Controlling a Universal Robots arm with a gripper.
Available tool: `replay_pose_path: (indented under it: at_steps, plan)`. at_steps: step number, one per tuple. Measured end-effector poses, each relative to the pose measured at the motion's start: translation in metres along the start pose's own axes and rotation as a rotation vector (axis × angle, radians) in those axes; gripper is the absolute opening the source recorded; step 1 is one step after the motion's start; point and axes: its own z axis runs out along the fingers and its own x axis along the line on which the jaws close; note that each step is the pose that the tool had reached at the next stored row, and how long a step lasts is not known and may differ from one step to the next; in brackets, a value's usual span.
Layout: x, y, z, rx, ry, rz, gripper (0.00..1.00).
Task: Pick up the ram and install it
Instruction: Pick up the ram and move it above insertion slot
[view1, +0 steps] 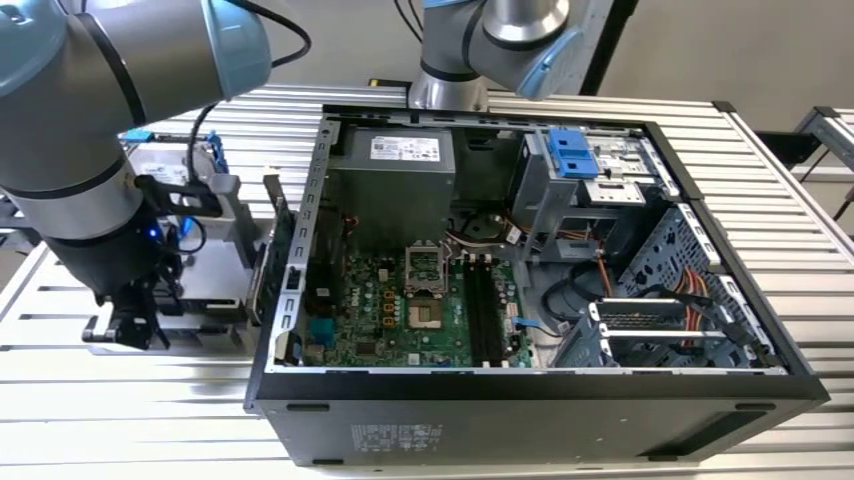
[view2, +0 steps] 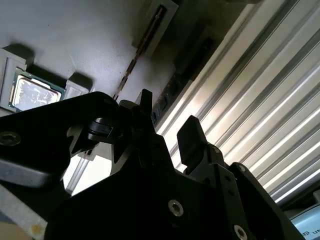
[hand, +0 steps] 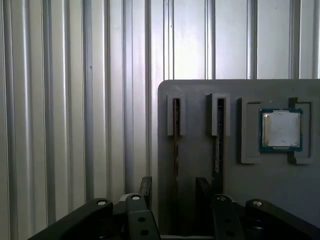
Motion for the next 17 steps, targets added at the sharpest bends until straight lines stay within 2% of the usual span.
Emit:
replay_pose_path:
  at_steps: [3, 6, 17]
  plan:
    - [-0.0011, -0.0002, 0.0055, -0.0001, 0.0002, 0.001, 1.0]
    - [-0.0012, -0.0003, 0.0077, 0.0, 0.0013, 0.001, 1.0]
    - [-0.0015, -0.0003, 0.0117, 0.0005, 0.0022, -0.011, 1.0]
